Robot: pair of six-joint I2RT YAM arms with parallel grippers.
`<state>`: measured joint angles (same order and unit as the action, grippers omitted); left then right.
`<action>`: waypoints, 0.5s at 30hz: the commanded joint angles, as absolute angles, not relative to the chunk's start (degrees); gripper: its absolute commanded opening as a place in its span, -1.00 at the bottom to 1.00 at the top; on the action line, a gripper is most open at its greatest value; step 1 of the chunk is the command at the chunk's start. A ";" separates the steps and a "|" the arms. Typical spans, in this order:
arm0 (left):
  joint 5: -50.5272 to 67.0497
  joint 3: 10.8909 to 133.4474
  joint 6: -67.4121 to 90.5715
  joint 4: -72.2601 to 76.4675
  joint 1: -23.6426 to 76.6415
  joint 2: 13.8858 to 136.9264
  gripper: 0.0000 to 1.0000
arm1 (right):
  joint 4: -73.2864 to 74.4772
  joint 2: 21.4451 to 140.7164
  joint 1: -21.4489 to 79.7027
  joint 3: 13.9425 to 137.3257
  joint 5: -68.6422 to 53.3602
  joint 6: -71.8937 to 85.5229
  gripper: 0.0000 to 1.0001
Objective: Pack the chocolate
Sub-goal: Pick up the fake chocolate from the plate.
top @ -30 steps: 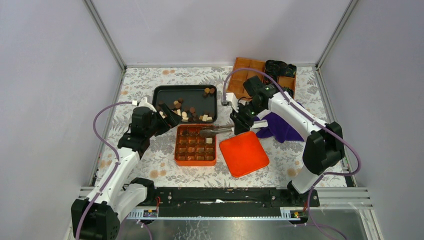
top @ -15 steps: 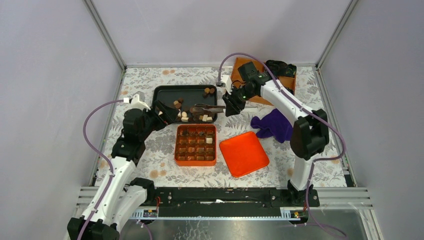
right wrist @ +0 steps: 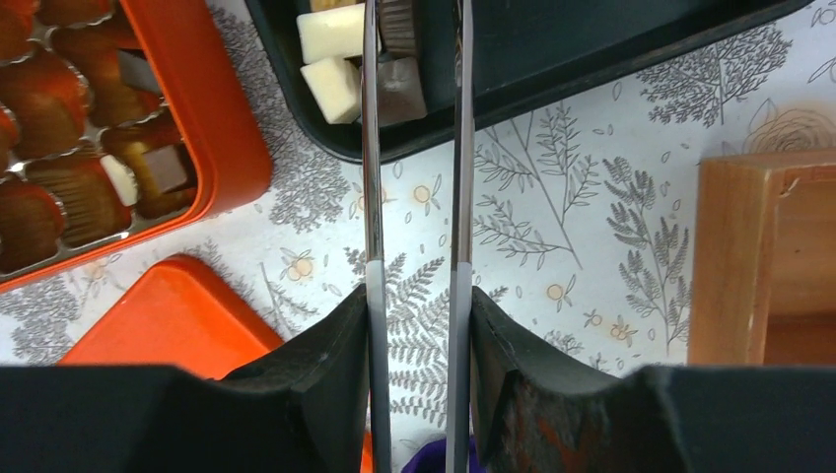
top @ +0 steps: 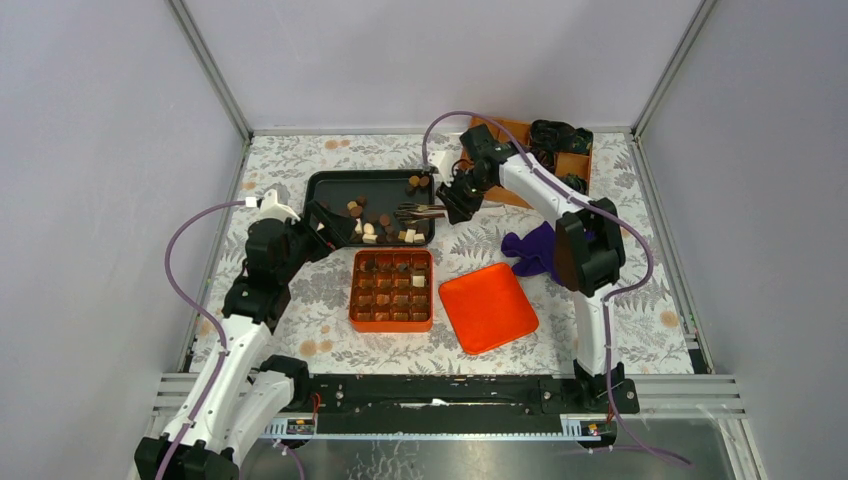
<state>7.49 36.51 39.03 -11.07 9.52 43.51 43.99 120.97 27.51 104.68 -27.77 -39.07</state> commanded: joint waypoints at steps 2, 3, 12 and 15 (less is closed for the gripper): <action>6.52 35.56 37.88 -7.45 9.05 43.74 0.97 | 43.16 123.41 29.27 110.54 -26.00 -41.23 -0.15; 6.44 35.58 37.84 -7.52 9.05 43.72 0.97 | 43.38 123.91 29.52 111.05 -25.93 -41.37 -0.15; 6.36 35.17 37.97 -7.16 9.05 44.16 0.97 | 44.04 126.31 31.16 113.38 -26.15 -41.51 -0.12; 6.62 35.32 38.05 -6.86 9.03 44.62 0.97 | 43.66 127.24 31.67 114.44 -25.84 -40.80 -0.11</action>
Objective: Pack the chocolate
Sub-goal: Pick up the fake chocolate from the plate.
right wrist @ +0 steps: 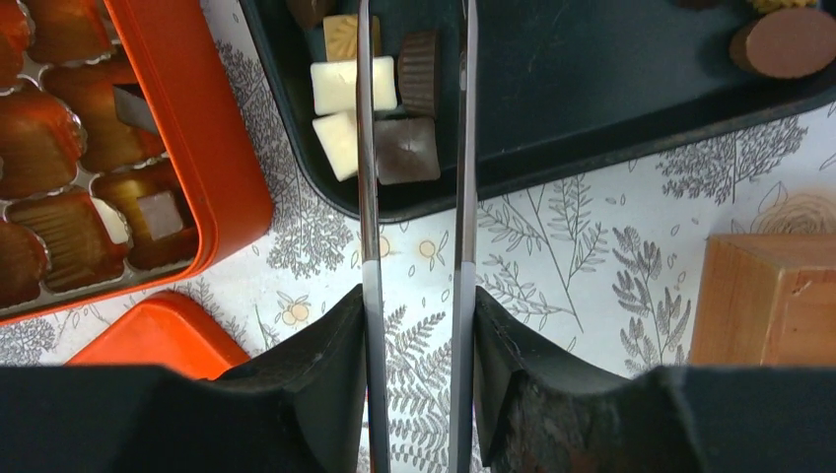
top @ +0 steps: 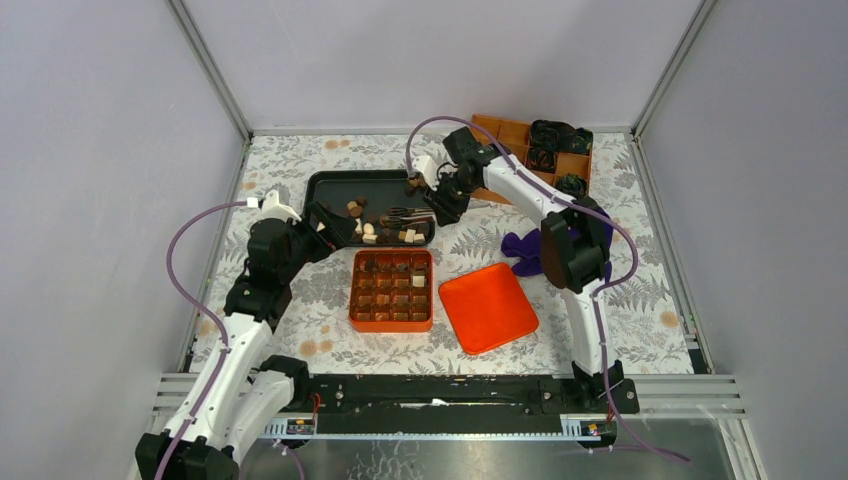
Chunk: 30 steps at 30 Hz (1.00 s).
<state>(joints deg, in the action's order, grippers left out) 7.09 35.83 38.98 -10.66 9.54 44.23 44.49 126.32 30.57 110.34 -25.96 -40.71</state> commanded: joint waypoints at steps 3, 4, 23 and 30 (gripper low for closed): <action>6.72 35.48 38.06 -6.77 9.05 44.93 0.97 | 43.33 128.42 32.13 115.95 -24.80 -39.54 -0.10; 6.75 35.47 37.98 -6.72 9.05 45.11 0.97 | 43.43 129.05 32.28 116.62 -24.57 -39.07 -0.09; 7.25 35.17 38.15 -6.17 9.05 45.94 0.97 | 43.54 132.35 33.18 121.31 -23.63 -37.46 -0.09; 7.40 35.40 38.25 -6.18 9.05 45.99 0.97 | 43.29 132.45 33.14 121.32 -23.37 -36.77 -0.11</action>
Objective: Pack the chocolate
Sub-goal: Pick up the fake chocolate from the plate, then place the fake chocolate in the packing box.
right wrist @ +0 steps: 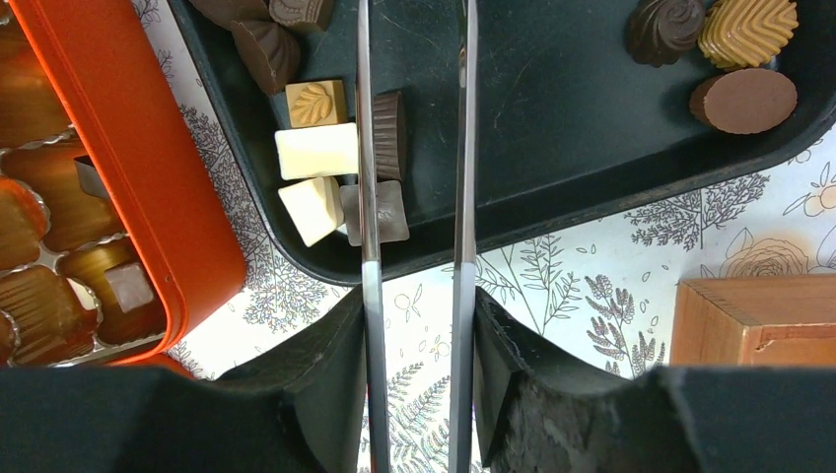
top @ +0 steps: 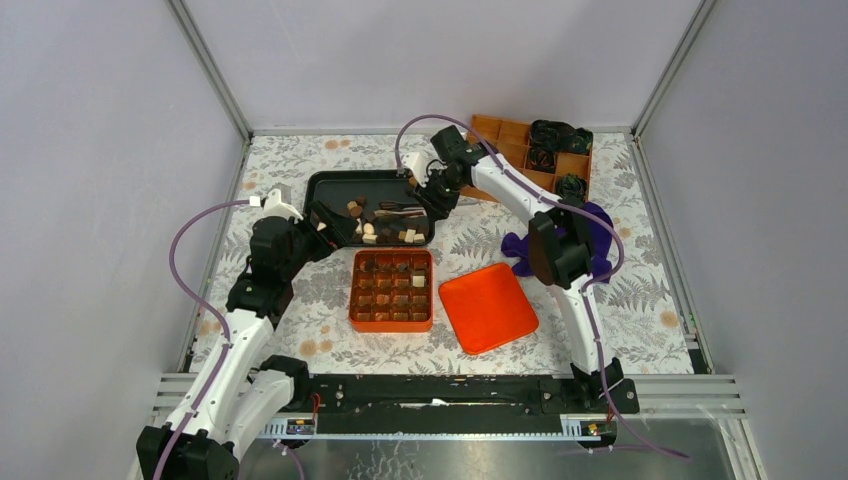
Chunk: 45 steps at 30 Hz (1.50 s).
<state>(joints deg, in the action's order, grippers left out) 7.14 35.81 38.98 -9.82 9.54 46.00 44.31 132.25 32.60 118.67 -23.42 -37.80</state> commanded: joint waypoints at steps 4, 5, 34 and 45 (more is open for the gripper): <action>7.64 35.32 38.56 -6.21 9.05 45.90 0.97 | 43.24 132.96 33.22 121.66 -23.10 -36.26 -0.06; 7.65 35.29 38.63 -6.24 9.03 45.82 0.97 | 43.29 132.99 33.22 121.78 -23.02 -36.15 -0.06; 7.47 34.23 38.76 -7.62 9.05 43.44 0.97 | 42.69 112.14 28.08 105.80 -38.18 -31.17 -0.83; 8.23 32.94 38.59 -7.78 9.01 43.04 0.97 | 55.02 98.89 27.95 92.29 -47.40 -42.05 -0.83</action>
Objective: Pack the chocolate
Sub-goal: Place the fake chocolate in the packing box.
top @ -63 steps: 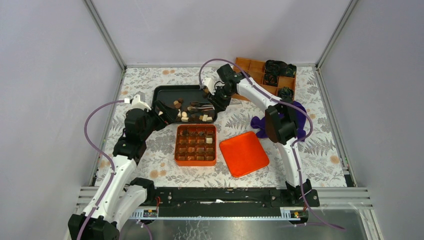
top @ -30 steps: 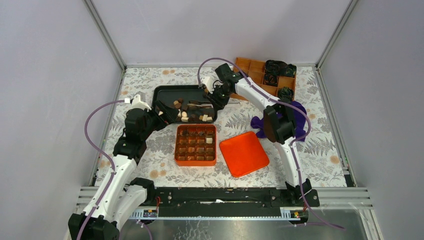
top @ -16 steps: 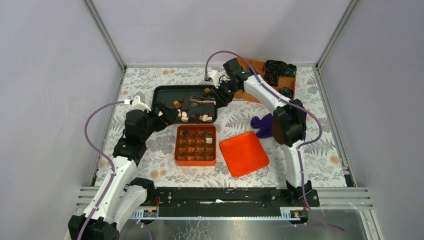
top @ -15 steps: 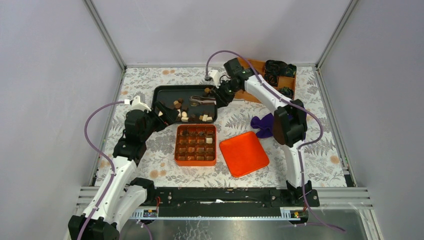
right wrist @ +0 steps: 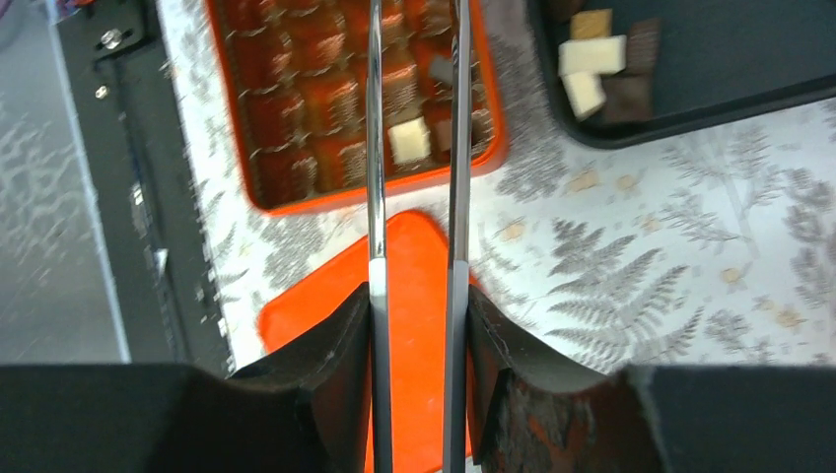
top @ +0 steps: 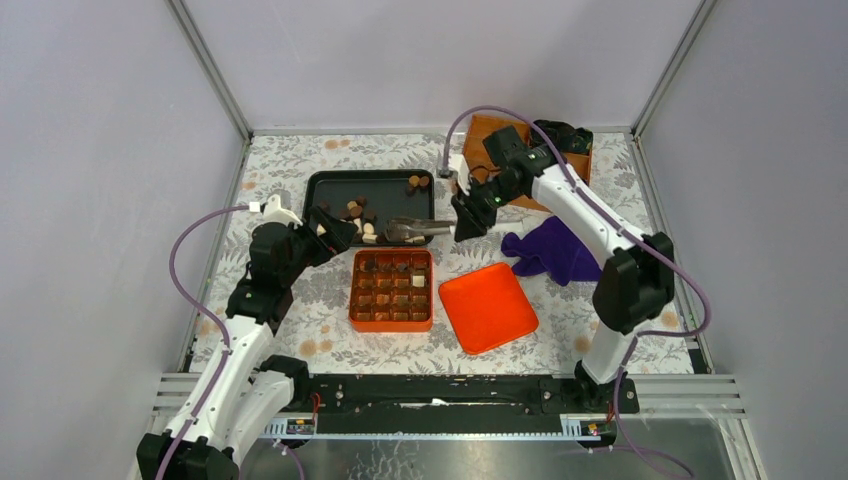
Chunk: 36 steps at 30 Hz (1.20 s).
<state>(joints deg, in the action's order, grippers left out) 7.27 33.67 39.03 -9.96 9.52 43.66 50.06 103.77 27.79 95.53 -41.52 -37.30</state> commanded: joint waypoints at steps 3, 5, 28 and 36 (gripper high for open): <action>8.72 32.74 38.75 -7.39 9.05 43.26 0.97 | 55.18 97.40 28.15 89.07 -47.42 -42.37 -0.82; 9.06 32.62 38.84 -7.04 9.04 43.54 0.97 | 54.49 96.85 28.82 87.37 -46.32 -42.19 -0.81; 8.96 31.33 39.86 -7.21 9.05 42.39 0.97 | 48.16 97.47 36.55 82.78 -30.78 -39.64 -0.38; 9.42 31.61 39.90 -6.87 9.05 42.61 0.97 | 48.92 97.39 36.56 83.61 -32.24 -39.38 -0.13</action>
<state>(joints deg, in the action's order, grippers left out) 8.86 31.29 39.59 -9.87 9.52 42.83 49.41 99.37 35.94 82.41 -30.61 -39.99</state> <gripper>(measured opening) 0.984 0.421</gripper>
